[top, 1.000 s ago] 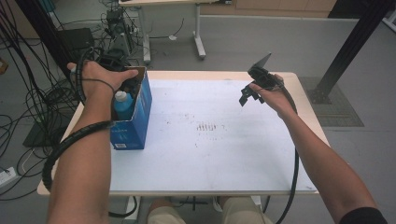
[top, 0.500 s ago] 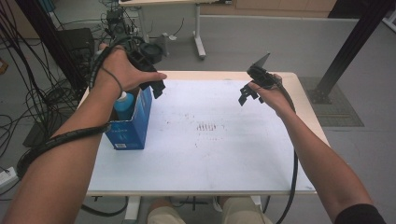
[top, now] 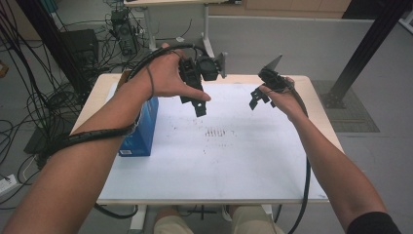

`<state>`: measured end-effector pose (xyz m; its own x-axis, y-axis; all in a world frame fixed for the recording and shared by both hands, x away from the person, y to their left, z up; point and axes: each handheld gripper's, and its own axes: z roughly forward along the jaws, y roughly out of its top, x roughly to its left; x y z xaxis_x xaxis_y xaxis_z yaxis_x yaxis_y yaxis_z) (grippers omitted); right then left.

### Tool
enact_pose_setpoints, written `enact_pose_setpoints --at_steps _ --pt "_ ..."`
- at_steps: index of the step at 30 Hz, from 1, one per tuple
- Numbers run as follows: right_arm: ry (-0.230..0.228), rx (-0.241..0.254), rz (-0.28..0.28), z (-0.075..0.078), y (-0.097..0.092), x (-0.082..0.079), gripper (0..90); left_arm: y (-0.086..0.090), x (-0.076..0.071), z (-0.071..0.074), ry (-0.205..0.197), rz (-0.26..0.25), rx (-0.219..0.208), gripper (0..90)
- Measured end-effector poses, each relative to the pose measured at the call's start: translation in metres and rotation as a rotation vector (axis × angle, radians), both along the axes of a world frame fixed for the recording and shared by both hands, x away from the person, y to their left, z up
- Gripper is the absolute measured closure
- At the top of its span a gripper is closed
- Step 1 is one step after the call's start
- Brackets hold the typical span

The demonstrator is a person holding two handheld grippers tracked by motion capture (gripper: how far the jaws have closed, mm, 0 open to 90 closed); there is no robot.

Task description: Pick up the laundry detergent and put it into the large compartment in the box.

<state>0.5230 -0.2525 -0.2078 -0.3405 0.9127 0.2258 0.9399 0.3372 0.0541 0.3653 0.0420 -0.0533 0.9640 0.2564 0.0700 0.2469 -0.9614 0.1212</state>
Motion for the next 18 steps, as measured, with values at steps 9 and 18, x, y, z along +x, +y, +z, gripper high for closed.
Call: enact_pose_setpoints --at_steps 9,18 --pt "-0.004 -0.001 0.003 0.002 0.001 -0.002 4.6 -0.014 -0.008 -0.004 0.006 -0.066 0.015 7.9" --pt "-0.003 -0.006 0.014 0.003 0.005 -0.002 4.6 -0.015 -0.009 -0.005 -0.005 -0.070 0.019 8.0"
